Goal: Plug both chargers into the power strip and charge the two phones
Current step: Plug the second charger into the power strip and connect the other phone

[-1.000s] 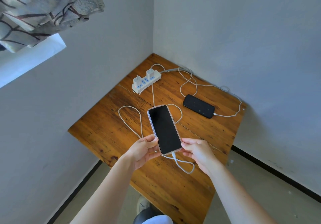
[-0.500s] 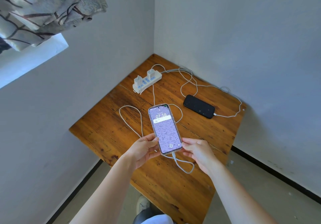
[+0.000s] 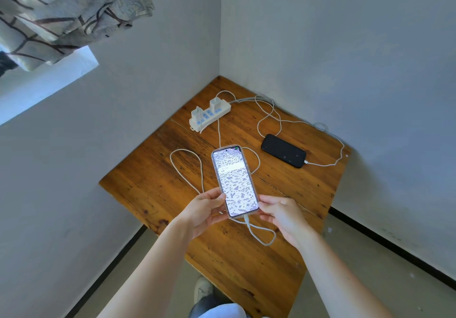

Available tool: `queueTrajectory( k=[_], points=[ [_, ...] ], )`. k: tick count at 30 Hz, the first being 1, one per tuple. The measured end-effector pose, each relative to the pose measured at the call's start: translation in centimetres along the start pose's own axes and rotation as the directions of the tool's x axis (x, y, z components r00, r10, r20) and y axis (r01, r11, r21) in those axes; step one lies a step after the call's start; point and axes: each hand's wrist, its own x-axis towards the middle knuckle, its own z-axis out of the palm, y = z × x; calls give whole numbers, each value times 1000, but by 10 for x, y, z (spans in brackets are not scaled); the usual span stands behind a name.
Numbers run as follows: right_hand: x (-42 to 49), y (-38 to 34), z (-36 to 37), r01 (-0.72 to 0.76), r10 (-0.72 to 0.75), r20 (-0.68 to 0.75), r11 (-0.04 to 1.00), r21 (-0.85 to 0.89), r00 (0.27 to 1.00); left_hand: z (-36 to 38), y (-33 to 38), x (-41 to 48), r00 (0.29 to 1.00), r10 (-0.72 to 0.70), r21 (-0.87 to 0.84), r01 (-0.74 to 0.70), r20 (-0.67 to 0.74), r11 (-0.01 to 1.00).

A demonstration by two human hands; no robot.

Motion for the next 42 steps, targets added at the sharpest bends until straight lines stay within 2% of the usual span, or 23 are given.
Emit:
queueTrajectory(
  k=[19,30,42],
  points=[
    [4,-4,-4,-19,19,17,1000,4,1000,2,4,5,1000,-10,5,9,6,1000],
    [10,-2,-7,-22,21,44,1000,12,999,1,3,7,1000,-15,85,14,7,996],
    [17,4,-10,-32,30,52,999,40,998,4,2,11,999,-4,94,8,-42,996]
  ],
)
